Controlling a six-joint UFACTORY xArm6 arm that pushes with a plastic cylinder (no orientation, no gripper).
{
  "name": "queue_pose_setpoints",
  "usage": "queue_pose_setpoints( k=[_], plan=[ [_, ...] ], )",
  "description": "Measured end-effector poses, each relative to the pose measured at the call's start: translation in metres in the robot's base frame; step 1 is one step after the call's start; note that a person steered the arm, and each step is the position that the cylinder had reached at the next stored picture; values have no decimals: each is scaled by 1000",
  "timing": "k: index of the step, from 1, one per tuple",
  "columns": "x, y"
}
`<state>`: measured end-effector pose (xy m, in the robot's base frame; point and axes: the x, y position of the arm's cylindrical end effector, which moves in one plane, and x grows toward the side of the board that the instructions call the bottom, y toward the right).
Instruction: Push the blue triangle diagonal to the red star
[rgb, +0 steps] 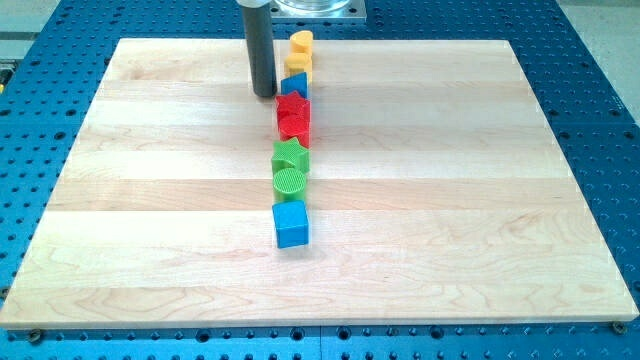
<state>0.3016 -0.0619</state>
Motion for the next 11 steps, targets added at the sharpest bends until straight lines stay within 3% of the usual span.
queue_pose_setpoints(
  k=[3, 6, 8, 10, 11],
  plan=[
    [25, 76],
    [54, 82],
    [9, 101],
    [-94, 145],
    [-108, 100]
  ],
)
